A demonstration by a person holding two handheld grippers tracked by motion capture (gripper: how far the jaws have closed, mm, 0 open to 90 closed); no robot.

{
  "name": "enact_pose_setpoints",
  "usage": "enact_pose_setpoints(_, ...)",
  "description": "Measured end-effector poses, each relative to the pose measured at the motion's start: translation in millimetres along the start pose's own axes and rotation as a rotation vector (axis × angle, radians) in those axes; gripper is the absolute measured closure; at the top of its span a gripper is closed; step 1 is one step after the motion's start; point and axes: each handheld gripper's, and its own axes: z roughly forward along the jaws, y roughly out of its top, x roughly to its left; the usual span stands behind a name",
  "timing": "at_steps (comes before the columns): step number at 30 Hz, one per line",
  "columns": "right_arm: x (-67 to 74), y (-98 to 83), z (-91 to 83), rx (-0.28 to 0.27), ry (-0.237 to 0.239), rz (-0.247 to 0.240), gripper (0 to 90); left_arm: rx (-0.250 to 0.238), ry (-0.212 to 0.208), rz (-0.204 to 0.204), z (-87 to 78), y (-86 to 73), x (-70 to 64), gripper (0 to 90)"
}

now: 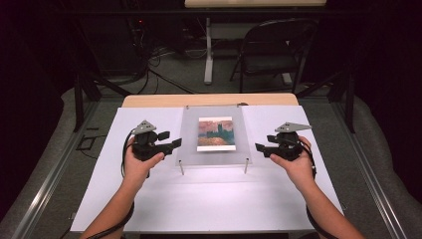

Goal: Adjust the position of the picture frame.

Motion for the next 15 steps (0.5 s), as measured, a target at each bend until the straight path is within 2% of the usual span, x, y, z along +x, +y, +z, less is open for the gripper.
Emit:
enact_pose_setpoints(7, -7.9, 13.1, 8.9, 0.001, -0.003, -0.010, 39.1, -0.028, -0.003, -0.019, 11.4, 16.0, 7.9, 38.9)
enact_pose_setpoints(9, -11.5, 19.6, 14.3, 0.005, -0.007, -0.017, 40.7, -0.024, 0.015, -0.025, 17.4, 25.0, 10.9, 39.6)
enact_pose_setpoints(15, -20.1, 33.5, 26.5, 0.003, -0.004, -0.021, 42.8, -0.032, 0.024, -0.019, 27.5, 37.9, 17.2, 41.4)
